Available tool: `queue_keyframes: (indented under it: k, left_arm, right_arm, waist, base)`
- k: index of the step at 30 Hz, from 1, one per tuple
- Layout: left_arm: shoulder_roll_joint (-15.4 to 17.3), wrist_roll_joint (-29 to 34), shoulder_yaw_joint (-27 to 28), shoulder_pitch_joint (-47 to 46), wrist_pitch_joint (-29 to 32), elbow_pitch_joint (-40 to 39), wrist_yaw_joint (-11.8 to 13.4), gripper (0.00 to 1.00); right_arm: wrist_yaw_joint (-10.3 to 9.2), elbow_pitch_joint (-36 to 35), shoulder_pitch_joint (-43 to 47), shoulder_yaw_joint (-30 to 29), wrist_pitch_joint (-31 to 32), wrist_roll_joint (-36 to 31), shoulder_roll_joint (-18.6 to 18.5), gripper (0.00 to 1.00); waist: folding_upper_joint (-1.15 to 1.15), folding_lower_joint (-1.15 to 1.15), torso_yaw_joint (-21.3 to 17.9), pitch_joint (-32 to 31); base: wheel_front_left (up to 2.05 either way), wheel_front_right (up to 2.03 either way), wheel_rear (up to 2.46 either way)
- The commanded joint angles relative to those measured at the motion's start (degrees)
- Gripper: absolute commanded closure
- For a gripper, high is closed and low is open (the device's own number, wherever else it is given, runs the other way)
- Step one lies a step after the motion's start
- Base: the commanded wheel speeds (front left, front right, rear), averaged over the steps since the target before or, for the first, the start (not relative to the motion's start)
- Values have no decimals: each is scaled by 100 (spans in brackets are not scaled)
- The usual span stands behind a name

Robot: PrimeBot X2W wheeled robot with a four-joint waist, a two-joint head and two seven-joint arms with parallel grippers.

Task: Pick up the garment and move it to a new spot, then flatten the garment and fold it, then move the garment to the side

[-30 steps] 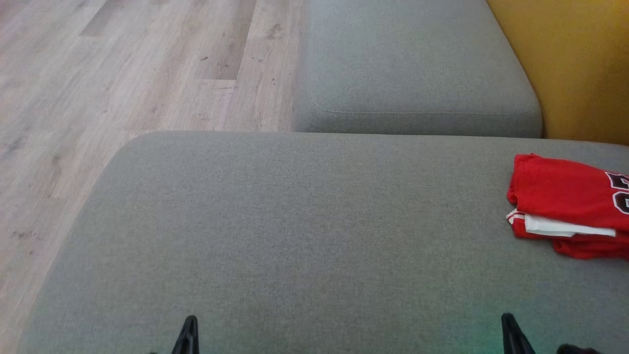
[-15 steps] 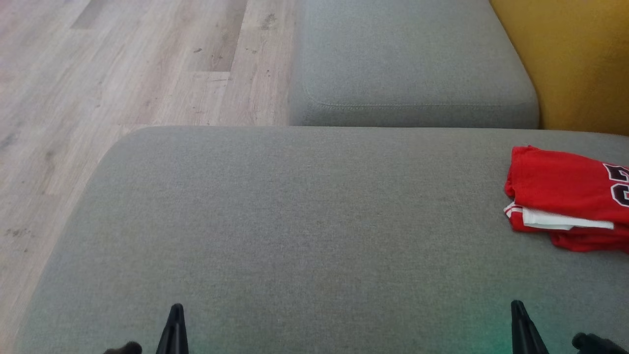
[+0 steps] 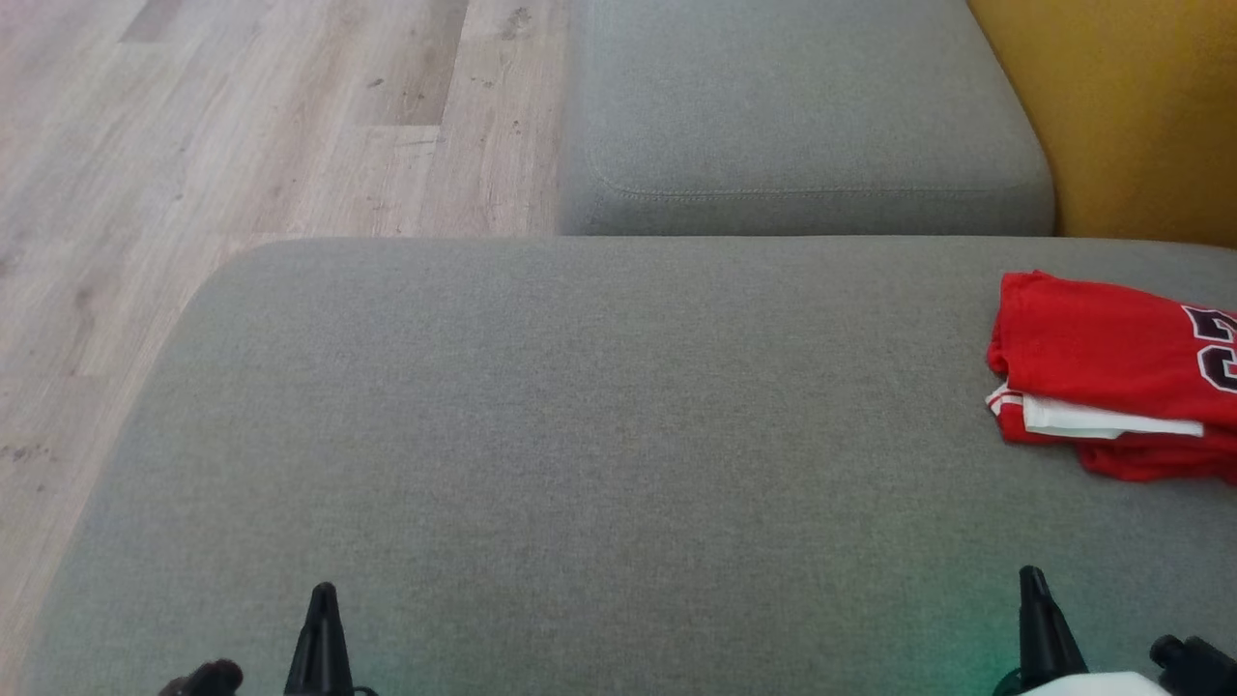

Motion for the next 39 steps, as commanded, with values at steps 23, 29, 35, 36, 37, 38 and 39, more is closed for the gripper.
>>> queue_keyframes:
  k: [23, 29, 35, 36, 37, 38, 39]
  left_arm:
    - [-5, -1665, 429, -603, 406, -313, -125, 100]
    - [-6, -2069, 506, -674, 508, -340, -147, 100]
    - [-6, -2471, 581, -745, 609, -368, -168, 100]
    - [-6, -2471, 581, -745, 609, -368, -168, 100]
    - [-6, -2538, 594, -757, 626, -372, -172, 100]
    - [-6, -2606, 607, -769, 643, -377, -175, 100]
    - [-6, -2673, 619, -781, 660, -382, -179, 100]
  right_arm:
    - [21, -261, -716, -155, 402, 1606, -28, 100]
    - [23, -278, -814, -194, 501, 1992, -30, 100]
    - [25, -295, -913, -233, 599, 2377, -32, 100]
    - [25, -295, -913, -233, 599, 2377, -32, 100]
    - [25, -298, -929, -240, 616, 2442, -33, 100]
    - [25, -300, -945, -246, 632, 2506, -33, 100]
    - [26, -303, -962, -253, 649, 2571, -33, 100]
  waist:
    - [0, 0, -129, 208]
    - [0, 0, -162, 261]
    - [0, 0, -194, 313]
    - [0, 0, -194, 313]
    - [0, 0, -199, 322]
    - [0, 0, -205, 331]
    - [0, 0, -210, 340]
  base:
    - [0, 0, 0]
    - [0, 0, 0]
    - [0, 0, 0]
    - [0, 0, 0]
    - [0, 0, 0]
    - [0, 0, 0]
    - [0, 0, 0]
